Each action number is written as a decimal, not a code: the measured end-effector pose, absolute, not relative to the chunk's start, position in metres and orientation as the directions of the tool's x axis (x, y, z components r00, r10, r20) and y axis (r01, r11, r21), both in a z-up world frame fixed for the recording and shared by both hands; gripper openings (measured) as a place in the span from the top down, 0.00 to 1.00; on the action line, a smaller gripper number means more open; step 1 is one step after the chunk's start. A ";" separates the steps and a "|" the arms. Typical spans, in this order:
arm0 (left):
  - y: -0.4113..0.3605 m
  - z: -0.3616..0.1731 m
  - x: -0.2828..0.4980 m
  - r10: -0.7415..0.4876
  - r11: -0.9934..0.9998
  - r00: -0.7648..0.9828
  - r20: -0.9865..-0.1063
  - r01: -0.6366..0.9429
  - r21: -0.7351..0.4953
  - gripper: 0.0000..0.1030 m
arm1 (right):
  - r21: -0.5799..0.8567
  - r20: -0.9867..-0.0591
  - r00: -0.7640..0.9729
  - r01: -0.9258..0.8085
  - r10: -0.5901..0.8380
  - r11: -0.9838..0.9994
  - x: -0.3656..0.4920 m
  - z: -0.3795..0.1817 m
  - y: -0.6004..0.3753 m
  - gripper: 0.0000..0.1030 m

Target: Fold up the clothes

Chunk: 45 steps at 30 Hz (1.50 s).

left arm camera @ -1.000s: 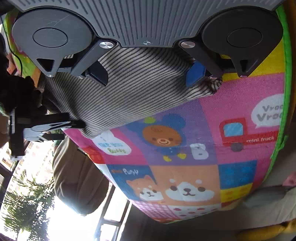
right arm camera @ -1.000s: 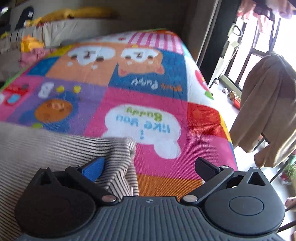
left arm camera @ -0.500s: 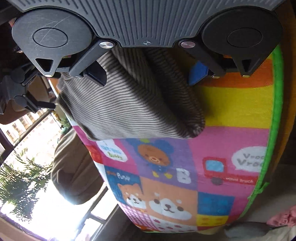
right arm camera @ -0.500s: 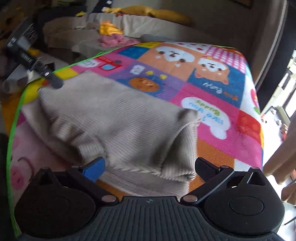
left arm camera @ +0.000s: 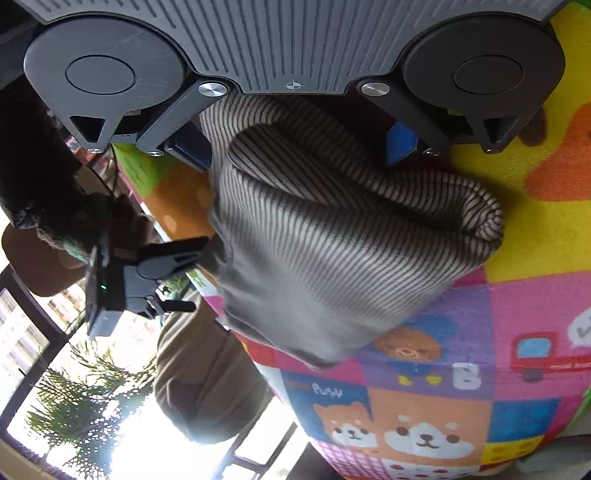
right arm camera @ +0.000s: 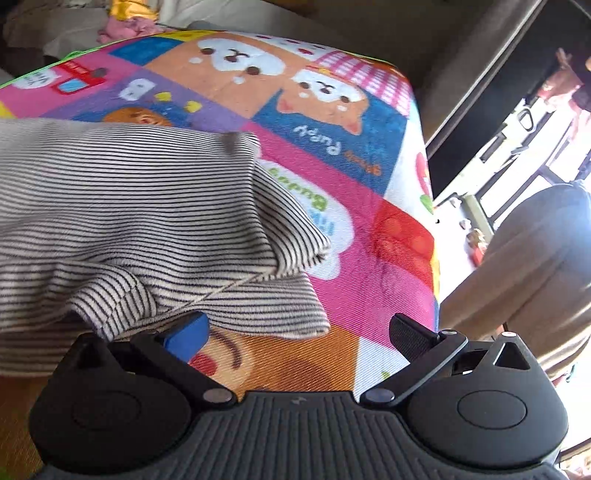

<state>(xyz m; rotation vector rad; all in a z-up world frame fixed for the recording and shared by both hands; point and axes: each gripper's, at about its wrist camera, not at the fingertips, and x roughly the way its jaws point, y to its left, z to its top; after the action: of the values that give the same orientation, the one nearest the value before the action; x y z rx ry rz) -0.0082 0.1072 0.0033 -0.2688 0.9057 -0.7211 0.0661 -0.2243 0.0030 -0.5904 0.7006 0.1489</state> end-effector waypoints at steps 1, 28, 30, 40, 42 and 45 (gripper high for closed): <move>0.104 0.006 -0.013 -0.675 0.730 0.397 -0.622 0.481 -0.486 0.05 | -0.460 -0.639 0.765 -0.298 -0.079 0.836 0.068 0.003 -0.227 0.00; 0.159 0.001 -0.007 -0.234 0.959 0.669 -0.705 0.278 -0.054 0.03 | -0.051 -0.657 0.691 -0.440 0.302 0.896 -0.023 0.006 -0.158 0.00; 0.165 0.002 -0.012 -0.261 0.957 0.668 -0.697 0.273 -0.098 0.03 | -0.049 -0.681 0.669 -0.447 0.297 0.893 -0.028 0.008 -0.162 0.00; 0.158 -0.005 -0.019 -0.253 0.956 0.697 -0.671 0.284 -0.066 0.00 | -0.227 -0.673 0.663 -0.606 0.327 0.762 -0.104 0.016 -0.150 0.00; 0.158 -0.005 -0.020 -0.250 0.958 0.701 -0.668 0.280 -0.065 0.00 | -0.267 -0.658 0.686 -0.598 0.311 0.756 -0.109 0.013 -0.142 0.00; 0.159 -0.005 -0.020 -0.251 0.958 0.702 -0.667 0.278 -0.068 0.00 | -0.236 -0.619 0.715 -0.565 0.326 0.791 -0.107 0.020 -0.140 0.00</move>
<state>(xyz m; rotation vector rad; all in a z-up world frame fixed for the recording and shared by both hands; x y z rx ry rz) -0.0202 0.1588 -0.0050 0.0386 0.7367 -0.2944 -0.1069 -0.1400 0.0200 -0.4324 0.5906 0.5104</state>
